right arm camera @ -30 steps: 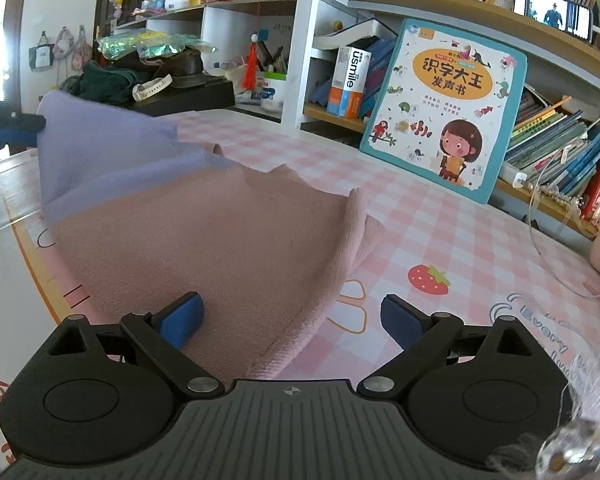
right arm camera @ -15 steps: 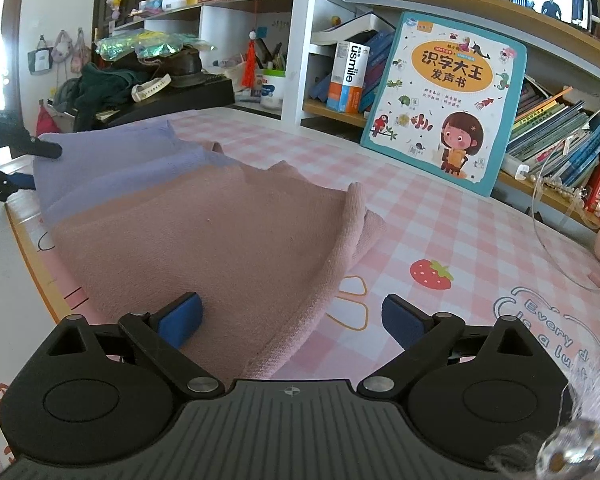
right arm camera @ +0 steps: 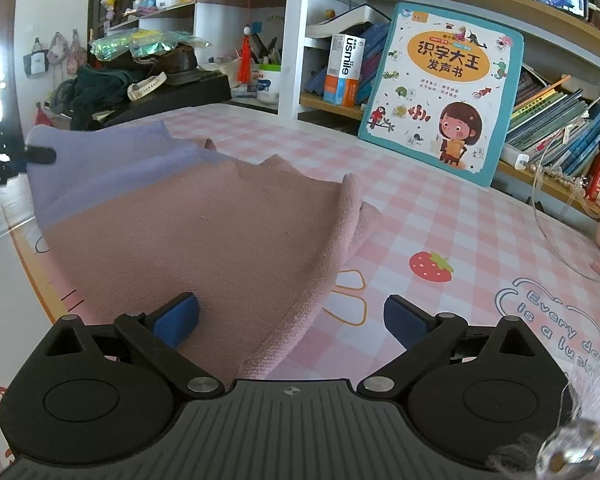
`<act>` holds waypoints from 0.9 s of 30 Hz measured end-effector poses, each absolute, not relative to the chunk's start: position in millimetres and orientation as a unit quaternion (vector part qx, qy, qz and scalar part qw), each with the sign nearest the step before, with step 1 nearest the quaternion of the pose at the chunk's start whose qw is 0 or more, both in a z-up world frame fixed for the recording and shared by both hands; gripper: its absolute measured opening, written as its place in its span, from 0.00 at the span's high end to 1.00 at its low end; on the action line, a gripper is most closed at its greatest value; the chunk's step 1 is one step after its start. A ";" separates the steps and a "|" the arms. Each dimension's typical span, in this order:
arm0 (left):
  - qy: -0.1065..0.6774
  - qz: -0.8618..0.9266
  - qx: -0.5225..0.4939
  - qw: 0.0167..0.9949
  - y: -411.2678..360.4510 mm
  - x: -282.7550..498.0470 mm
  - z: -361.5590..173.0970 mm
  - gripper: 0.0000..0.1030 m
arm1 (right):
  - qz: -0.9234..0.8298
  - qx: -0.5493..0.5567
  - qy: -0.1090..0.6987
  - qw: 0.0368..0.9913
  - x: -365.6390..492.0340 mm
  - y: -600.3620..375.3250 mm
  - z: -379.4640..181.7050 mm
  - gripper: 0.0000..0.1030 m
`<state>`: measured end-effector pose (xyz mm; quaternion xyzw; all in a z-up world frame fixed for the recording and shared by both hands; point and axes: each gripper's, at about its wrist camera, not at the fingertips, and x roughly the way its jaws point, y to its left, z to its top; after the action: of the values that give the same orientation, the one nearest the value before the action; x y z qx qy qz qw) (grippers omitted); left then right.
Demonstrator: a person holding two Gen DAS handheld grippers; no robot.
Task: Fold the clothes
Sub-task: 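Lift the hem with the left gripper and fold it toward the collar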
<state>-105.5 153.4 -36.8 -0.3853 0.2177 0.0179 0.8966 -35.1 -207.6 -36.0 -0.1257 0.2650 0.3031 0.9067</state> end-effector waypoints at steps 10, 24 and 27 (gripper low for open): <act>0.230 0.024 -0.390 0.891 152.3 -98.2 -48.7 0.70 | 0.305 -0.119 0.271 0.905 -33.7 -209.1 -36.4 0.03; 0.211 0.012 -0.317 0.924 135.3 -97.6 -29.9 0.82 | 0.307 -0.113 0.276 0.904 -31.7 -210.4 -37.0 0.03; 0.188 0.006 -0.236 0.953 115.5 -103.1 -11.9 0.82 | 0.307 -0.111 0.278 0.904 -31.8 -210.5 -37.1 0.03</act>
<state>-103.1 115.5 -11.9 -0.2364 0.1877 0.0062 0.9533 -31.8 -210.5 -37.1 -0.1112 0.2776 0.3069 0.9035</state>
